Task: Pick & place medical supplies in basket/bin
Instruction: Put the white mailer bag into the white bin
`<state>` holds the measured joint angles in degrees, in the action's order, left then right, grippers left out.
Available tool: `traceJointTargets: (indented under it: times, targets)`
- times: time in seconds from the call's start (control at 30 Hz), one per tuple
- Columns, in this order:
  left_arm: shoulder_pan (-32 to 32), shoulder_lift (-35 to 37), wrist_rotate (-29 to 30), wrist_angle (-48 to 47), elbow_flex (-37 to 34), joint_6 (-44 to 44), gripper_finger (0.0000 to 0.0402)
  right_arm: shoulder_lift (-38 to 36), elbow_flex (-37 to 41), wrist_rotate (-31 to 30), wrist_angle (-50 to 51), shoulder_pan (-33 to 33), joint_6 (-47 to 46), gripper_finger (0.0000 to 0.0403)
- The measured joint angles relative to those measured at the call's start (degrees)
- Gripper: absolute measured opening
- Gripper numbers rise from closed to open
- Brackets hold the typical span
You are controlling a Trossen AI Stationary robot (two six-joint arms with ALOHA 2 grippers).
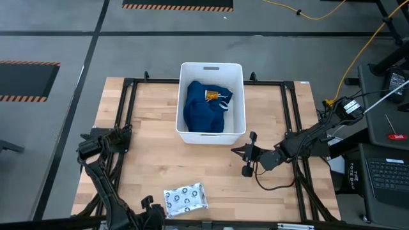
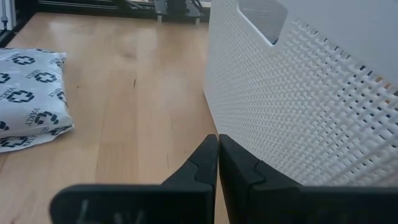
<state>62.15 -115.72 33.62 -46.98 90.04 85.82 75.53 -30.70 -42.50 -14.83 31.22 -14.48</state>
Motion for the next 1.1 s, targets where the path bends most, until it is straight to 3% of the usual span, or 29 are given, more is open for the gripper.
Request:
traceJointTargets:
  times: [0.27,0.47,1.1]
  targets:
    - [0.0,0.0,-0.1,0.1,-0.2,0.6,0.0143,0.0,0.0,0.0,0.0,0.0,-0.3,0.0018]
    - [0.1,-1.4,-1.3,0.2,-0.6,-1.9,0.0175,0.0,0.0,0.0,0.0,0.0,-0.4,0.0018]
    - [-2.4,-9.3,-1.4,2.1,-0.6,-2.4,0.0178,0.0,0.0,0.0,-0.1,0.0,-0.5,0.0018]
